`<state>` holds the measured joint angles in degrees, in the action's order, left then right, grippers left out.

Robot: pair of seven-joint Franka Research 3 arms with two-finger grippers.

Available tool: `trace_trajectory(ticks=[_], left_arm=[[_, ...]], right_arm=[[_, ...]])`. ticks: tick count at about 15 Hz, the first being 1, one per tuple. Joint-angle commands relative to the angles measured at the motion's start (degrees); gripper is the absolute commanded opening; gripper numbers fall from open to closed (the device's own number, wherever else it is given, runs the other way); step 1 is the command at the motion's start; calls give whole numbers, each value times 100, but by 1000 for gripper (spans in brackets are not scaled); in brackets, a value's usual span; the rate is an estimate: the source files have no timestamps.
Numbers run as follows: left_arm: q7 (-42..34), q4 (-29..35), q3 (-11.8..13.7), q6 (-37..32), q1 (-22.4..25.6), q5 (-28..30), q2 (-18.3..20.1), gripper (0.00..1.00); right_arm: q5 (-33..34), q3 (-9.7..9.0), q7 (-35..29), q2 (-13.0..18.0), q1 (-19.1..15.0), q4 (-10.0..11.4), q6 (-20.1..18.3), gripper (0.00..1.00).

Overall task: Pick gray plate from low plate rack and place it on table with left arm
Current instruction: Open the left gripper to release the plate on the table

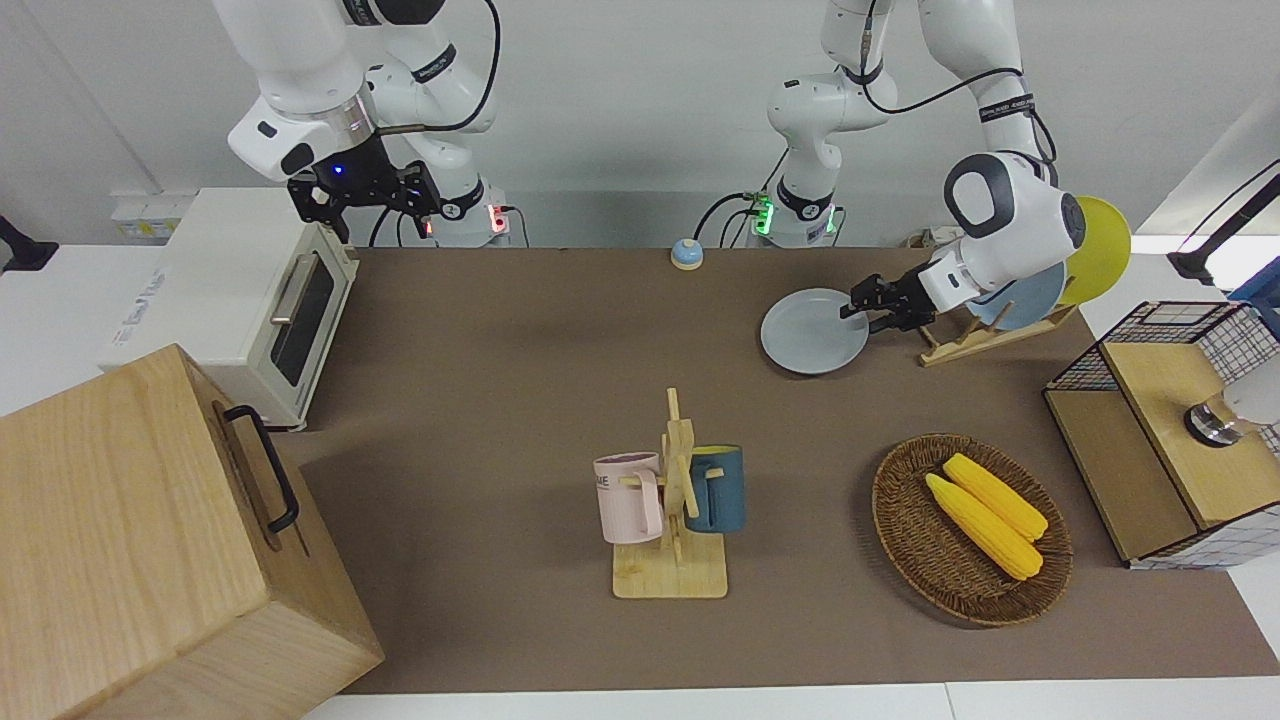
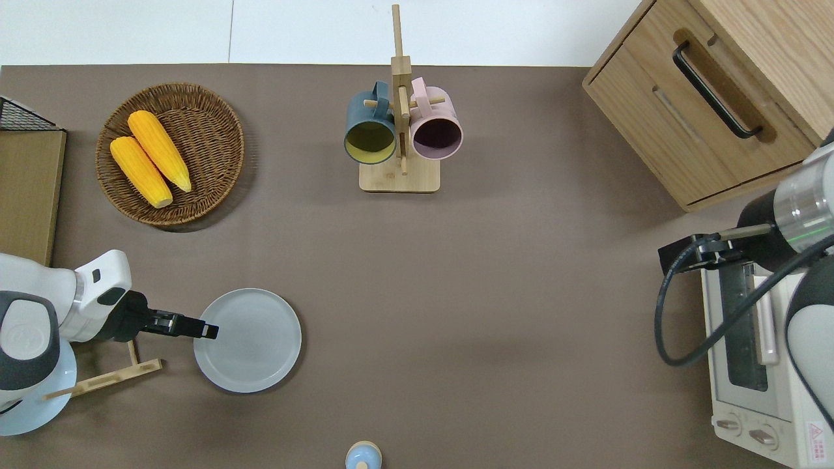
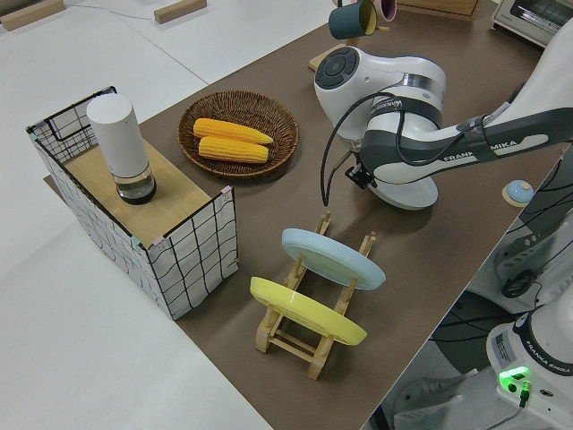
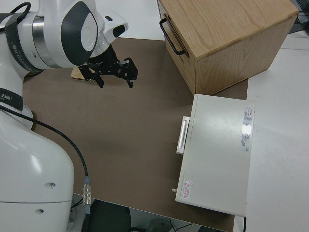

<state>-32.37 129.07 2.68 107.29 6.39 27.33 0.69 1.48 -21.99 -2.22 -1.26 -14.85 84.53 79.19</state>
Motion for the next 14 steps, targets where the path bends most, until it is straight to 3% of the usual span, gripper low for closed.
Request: trace_trajectory(ticks=[1,7,14], left_arm=[[-33,57,-13,125,29,36,10,788],[459,-241,22,64,56,-104,151,849],[1768,-1479,-22,-471,-41,-1228,257,981]], right_arm=[[37,-121,-68,12,-132,-41,-62,983],[37,-121,-68,12,-132,-41,-62,983],[37,-121,-68,12,-132,-41,-62,983]])
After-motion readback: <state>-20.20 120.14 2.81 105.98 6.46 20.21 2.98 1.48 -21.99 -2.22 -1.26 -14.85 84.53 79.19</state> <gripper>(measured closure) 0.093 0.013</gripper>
